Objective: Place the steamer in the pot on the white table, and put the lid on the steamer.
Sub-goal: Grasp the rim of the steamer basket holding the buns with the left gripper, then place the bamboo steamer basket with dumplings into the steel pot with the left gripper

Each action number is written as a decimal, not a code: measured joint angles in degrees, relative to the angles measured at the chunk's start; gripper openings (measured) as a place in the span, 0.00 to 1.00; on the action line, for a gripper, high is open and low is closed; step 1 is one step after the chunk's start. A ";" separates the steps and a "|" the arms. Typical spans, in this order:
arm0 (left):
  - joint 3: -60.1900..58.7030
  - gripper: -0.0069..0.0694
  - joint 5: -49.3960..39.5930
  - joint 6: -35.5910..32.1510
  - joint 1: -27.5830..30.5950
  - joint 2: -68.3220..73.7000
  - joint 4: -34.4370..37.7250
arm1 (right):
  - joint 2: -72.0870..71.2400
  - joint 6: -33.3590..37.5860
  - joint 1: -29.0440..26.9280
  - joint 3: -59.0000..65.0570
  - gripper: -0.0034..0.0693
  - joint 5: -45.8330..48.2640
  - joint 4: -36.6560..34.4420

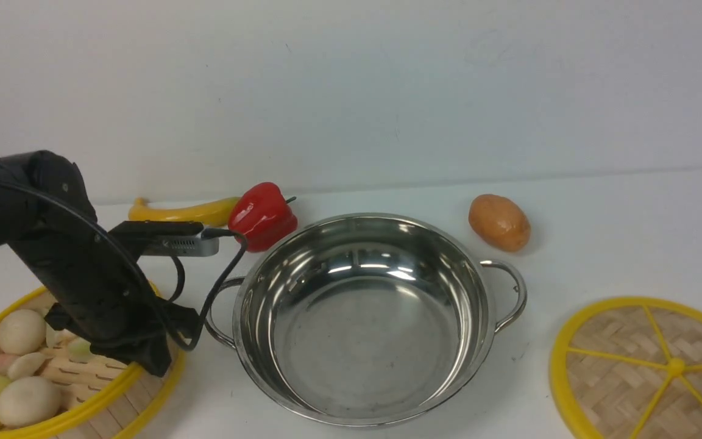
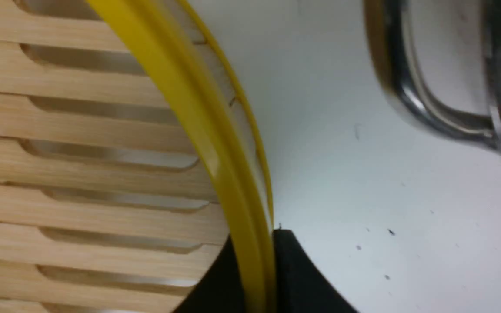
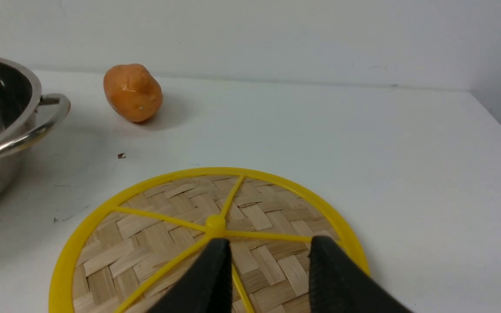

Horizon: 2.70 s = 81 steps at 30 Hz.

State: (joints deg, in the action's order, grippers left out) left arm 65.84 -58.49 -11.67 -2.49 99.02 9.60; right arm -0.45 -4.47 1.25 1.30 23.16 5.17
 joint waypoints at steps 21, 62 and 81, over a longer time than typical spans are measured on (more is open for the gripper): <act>17.11 0.13 -11.85 1.98 -4.74 -0.02 -4.05 | 0.00 0.00 0.00 0.00 0.38 0.00 0.00; 27.93 0.13 -13.13 3.30 -41.67 7.54 -7.79 | 0.00 0.00 0.00 0.00 0.38 0.00 0.00; 27.93 0.14 -8.60 2.91 -41.75 12.03 -8.48 | 0.00 0.00 0.00 0.00 0.38 0.00 0.00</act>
State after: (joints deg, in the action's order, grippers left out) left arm 93.78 -67.09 -8.75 -44.24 111.04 1.11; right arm -0.45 -4.47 1.25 1.30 23.16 5.17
